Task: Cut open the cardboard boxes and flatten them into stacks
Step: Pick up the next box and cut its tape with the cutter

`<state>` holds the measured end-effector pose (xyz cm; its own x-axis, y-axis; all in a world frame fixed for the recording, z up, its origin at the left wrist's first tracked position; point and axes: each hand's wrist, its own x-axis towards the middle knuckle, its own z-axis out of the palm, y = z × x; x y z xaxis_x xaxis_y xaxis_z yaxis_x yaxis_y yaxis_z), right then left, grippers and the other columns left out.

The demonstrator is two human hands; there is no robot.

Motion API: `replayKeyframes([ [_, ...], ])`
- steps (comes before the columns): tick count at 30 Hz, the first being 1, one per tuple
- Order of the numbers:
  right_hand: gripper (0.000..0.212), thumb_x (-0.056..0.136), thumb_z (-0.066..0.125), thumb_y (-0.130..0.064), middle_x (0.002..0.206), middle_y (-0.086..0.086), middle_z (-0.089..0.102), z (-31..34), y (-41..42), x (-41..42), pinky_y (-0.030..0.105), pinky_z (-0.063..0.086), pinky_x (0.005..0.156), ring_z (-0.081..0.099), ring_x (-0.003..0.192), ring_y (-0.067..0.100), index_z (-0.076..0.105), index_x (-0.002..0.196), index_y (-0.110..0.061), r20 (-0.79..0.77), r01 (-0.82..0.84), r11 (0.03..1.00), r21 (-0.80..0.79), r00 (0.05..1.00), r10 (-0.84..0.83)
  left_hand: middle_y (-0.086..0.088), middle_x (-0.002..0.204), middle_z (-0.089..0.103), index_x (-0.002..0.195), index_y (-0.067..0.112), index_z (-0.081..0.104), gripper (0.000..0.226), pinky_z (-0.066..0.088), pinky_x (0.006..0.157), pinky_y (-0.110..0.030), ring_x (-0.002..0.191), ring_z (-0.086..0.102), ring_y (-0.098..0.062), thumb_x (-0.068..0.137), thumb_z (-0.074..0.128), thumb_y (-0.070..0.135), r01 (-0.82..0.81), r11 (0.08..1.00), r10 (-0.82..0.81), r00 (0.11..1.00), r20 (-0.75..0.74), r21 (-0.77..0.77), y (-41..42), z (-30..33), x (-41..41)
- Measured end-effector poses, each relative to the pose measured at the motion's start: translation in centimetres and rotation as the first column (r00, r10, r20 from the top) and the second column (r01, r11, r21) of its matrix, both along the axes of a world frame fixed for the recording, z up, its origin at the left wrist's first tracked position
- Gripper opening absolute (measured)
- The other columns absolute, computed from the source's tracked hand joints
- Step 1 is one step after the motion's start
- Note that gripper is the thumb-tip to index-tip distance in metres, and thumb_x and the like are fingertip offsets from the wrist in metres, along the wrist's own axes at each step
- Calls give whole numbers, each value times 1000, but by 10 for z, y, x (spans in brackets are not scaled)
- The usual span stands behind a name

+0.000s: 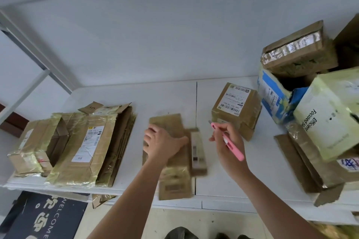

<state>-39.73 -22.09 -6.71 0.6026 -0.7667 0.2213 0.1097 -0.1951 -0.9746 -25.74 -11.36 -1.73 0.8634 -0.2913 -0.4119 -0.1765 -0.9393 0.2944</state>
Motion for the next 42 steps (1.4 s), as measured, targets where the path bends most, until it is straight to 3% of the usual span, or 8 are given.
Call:
replayKeyframes([
  [3,21,96,54,-27,105,0,67,-1,-14,-2,36,56,82,67,95,22,60,105,-10,57,32,999,40,998,-34,5,163,-4,156,25,-5,120,4,119,-58,150,-1,-24,71,81,32,536,844,-534,842,-76,-4,5,9,8],
  [5,15,98,56,-17,107,10,68,-2,-19,-1,40,56,87,68,102,23,59,103,-4,85,20,992,125,996,-31,16,162,-14,155,38,-3,119,-9,118,-58,149,-15,-16,72,80,18,686,727,-682,715,-154,-37,12,12,14],
  [10,9,98,56,-9,100,13,70,-11,-14,2,52,56,87,70,99,30,64,102,-8,62,-81,970,228,996,68,26,159,1,150,45,22,104,-19,117,-49,148,-14,-5,68,86,40,588,748,-638,765,-90,-307,24,-5,19],
  [13,11,97,55,-6,100,14,70,-13,-9,3,47,59,85,70,97,26,65,101,-4,65,-48,944,327,998,29,27,157,12,145,43,35,97,-19,118,-48,148,-6,-2,63,87,45,539,758,-590,806,-33,-367,27,-11,15],
  [23,12,98,55,-8,97,6,73,-15,-7,4,43,59,85,71,94,15,67,99,-7,7,-9,924,382,1000,7,25,156,20,143,40,41,95,-17,118,-47,148,1,-1,61,89,43,515,764,-545,837,38,-389,27,-11,6],
  [27,15,97,56,-8,95,12,72,-15,-13,5,48,57,86,70,96,28,71,96,-10,-22,-17,917,399,999,29,25,156,20,144,41,40,96,-16,118,-49,148,1,-2,61,88,46,517,768,-546,837,34,-379,27,-11,7],
  [32,16,95,56,-1,85,-5,74,-9,-18,-3,20,55,74,71,85,9,69,92,-9,-66,-65,951,303,994,89,25,156,18,145,39,40,98,-17,118,-49,148,2,-2,60,88,47,514,775,-539,842,42,-368,26,-12,5],
  [42,12,97,53,0,100,3,73,-16,-10,-31,38,57,90,69,96,26,63,92,2,-86,-167,942,293,976,200,25,156,17,145,39,40,99,-16,118,-50,147,2,-2,58,88,49,512,779,-542,840,22,-361,25,-10,3],
])
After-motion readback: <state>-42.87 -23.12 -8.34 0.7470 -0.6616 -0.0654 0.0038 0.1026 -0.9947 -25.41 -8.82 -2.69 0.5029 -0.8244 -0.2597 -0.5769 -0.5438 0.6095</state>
